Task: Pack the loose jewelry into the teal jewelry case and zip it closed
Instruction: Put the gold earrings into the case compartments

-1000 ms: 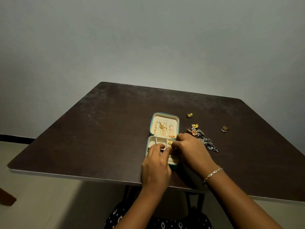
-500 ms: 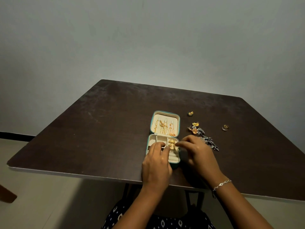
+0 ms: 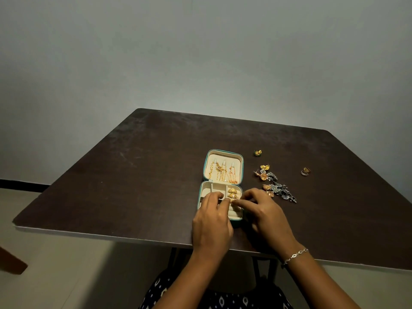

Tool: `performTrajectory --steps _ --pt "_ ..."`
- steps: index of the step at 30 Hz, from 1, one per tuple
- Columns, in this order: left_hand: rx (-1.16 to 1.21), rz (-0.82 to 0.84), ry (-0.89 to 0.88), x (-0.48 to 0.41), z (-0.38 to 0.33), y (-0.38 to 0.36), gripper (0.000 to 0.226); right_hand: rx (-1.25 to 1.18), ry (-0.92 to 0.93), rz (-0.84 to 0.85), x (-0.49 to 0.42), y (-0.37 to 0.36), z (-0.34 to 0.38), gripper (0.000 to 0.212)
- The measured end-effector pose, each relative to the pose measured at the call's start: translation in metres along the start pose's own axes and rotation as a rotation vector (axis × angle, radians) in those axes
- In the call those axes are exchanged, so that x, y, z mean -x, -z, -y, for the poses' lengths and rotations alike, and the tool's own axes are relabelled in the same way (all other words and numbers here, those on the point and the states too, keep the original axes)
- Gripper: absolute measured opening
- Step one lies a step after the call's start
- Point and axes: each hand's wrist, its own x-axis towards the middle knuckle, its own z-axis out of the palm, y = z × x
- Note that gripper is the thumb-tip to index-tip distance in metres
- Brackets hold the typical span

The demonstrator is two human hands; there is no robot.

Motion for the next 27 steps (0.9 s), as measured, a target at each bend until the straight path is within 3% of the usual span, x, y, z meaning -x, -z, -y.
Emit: performTrajectory --steps 5,7,17,20,27 --pt "0.054 -0.059 -0.009 0.000 0.001 0.000 0.042 -0.121 -0.116 -0.061 0.001 -0.001 -0.010 0.058" --pt "0.085 -0.082 -0.007 0.000 0.000 0.001 0.030 -0.115 -0.113 -0.033 0.002 0.003 -0.016 0.054" --pt "0.048 -0.203 -0.153 0.001 0.003 -0.007 0.028 -0.011 0.027 0.142 0.036 0.027 -0.045 0.048" --pt "0.021 -0.269 -0.262 0.002 0.004 -0.010 0.021 0.016 0.022 0.146 0.054 0.033 -0.057 0.034" --pt "-0.005 -0.288 -0.494 0.003 -0.027 -0.024 0.022 -0.088 -0.120 0.037 0.075 0.040 -0.097 0.033"
